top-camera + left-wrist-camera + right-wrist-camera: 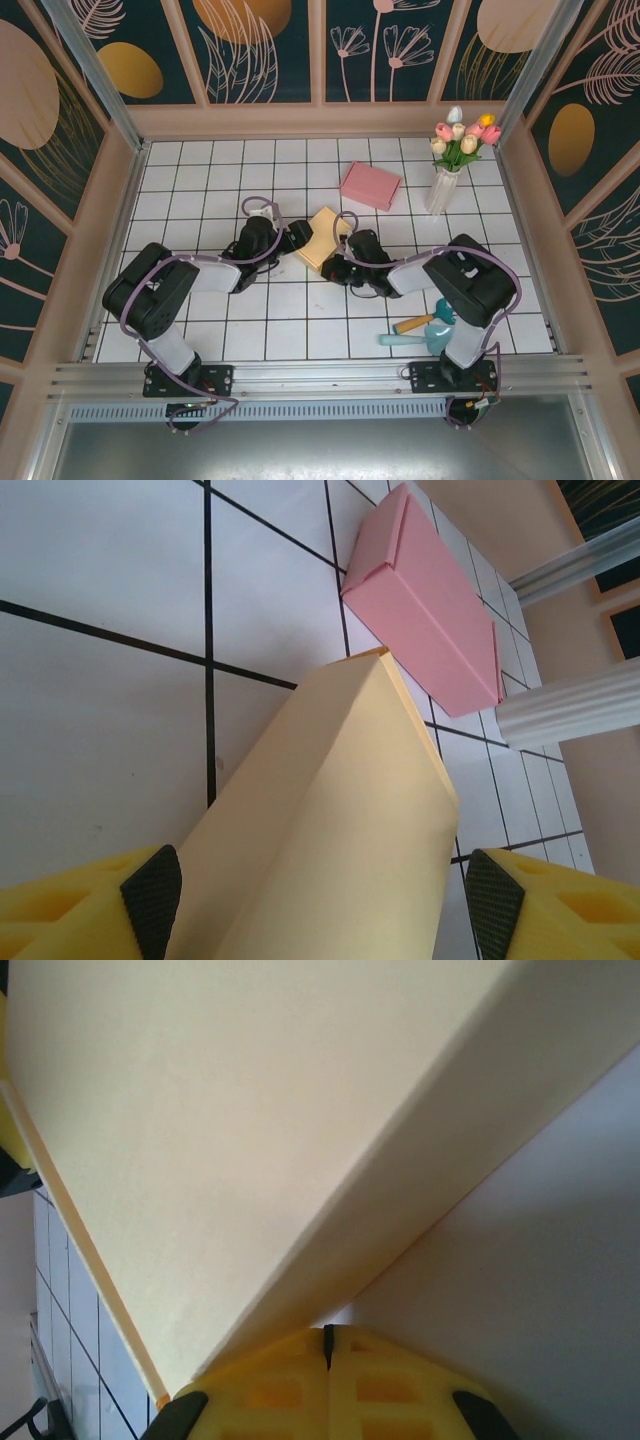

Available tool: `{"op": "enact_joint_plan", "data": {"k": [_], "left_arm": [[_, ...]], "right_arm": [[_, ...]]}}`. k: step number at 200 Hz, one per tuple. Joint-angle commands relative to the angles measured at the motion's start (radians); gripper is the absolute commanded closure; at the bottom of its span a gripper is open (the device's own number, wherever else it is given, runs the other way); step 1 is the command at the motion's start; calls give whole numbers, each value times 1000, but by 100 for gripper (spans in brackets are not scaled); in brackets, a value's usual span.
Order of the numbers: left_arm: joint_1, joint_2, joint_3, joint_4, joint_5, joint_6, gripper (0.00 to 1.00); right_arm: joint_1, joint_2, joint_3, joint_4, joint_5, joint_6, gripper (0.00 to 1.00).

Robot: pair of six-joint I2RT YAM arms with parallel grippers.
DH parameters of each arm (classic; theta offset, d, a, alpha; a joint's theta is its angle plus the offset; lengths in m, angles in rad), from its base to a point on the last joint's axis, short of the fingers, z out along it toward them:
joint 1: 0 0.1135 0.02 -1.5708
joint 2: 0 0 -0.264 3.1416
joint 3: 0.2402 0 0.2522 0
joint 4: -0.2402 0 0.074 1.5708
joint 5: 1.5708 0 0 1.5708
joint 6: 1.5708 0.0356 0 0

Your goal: Fold the paper box

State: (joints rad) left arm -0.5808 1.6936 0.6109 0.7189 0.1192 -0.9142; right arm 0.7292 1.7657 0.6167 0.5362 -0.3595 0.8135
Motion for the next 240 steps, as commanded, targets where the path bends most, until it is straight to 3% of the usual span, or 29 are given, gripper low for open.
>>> {"op": "enact_joint_plan", "data": {"k": [1, 33, 54, 74, 108, 123, 174, 240], "left_arm": [[-43, 14, -3, 1, 113, -36, 23], [37, 13, 68, -122, 48, -1, 22], [101, -30, 134, -264, -39, 54, 22], [108, -103, 155, -366, -148, 107, 20], [104, -281, -20, -298, -170, 78, 20], [83, -341, -126, -226, -158, 41, 21], [-46, -372, -260, -85, -147, -52, 23], [-50, -181, -182, 6, -93, -89, 24]], "right_arm": [[29, 6, 56, 143, 40, 40, 100], [48, -54, 14, 58, 154, -17, 100], [48, -134, -35, -27, 239, -129, 95], [50, -263, -96, -71, 332, -245, 73], [34, -439, -39, -249, 519, -409, 59], [0, -438, 28, -281, 458, -494, 52], [-176, -218, 213, -255, 172, -637, 50], [-238, 63, 382, -252, 80, -680, 49]]}}
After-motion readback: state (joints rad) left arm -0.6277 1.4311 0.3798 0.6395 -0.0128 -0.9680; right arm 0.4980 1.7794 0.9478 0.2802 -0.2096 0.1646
